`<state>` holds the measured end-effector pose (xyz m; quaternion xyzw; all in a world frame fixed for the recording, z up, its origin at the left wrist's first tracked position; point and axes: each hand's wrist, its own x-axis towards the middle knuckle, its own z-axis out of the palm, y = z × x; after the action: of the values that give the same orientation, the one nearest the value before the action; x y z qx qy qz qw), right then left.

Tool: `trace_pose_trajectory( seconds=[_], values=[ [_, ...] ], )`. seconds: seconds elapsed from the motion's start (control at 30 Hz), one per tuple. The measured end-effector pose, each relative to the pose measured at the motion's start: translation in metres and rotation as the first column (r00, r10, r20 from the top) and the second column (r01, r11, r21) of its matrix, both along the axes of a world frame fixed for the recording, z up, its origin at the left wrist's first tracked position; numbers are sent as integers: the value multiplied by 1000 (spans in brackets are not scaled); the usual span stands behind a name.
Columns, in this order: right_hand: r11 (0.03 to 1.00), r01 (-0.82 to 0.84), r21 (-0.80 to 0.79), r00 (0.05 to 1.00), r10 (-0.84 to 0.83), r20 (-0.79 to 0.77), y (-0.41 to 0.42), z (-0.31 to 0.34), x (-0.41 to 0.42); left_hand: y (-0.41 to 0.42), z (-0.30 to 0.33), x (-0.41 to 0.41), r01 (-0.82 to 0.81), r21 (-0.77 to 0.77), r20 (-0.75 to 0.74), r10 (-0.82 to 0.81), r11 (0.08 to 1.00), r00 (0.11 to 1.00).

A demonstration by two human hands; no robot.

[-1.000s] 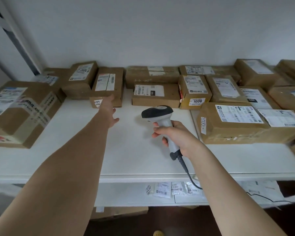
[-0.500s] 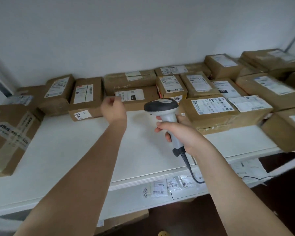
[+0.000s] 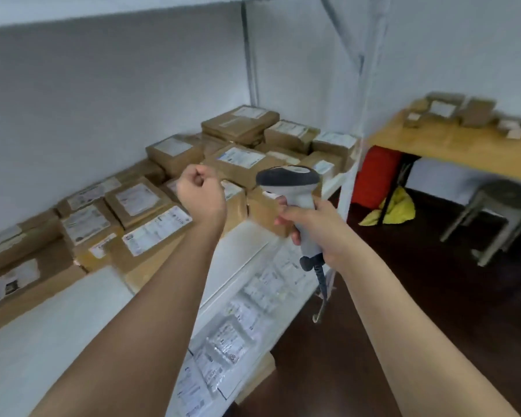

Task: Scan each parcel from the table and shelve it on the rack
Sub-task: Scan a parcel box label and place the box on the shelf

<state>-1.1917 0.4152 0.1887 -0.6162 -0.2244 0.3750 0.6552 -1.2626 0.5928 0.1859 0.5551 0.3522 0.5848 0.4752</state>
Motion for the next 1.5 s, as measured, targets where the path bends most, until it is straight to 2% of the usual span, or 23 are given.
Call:
trace_pose_trajectory(
  seconds=[0.13,0.3,0.43,0.57,0.73,0.97,1.2,1.27,1.5],
  values=[
    [986,164,22,986,-164,27,-72,-4,111,-62,-5,130,169,32,-37,-167,985,985],
    [921,388,-33,922,-387,24,-178,-7,249,-147,-20,290,291,-31,-65,-293,956,954],
    [809,586,-52,809,-587,-10,-236,-15,346,-206,-32,395,402,-145,-124,-419,904,899],
    [693,720,-39,689,-720,-76,-263,-31,425,-228,-47,483,451,-235,-222,-500,861,837],
    [628,778,-17,624,-776,-95,-275,-45,523,-221,-74,606,449,-253,-292,-510,857,809],
    [557,830,-22,555,-829,-63,-272,-33,685,-220,-102,810,531,-404,-308,-657,745,688],
    [539,842,24,536,-830,-153,-281,-32,830,-240,-112,969,570,-484,-345,-744,663,572],
    [548,836,14,542,-823,-168,-276,-43,878,-239,-120,1012,552,-500,-353,-739,667,574],
    [656,754,-16,644,-745,-175,-244,-67,1058,-203,-140,1152,413,-531,-364,-639,740,678]
  ],
)
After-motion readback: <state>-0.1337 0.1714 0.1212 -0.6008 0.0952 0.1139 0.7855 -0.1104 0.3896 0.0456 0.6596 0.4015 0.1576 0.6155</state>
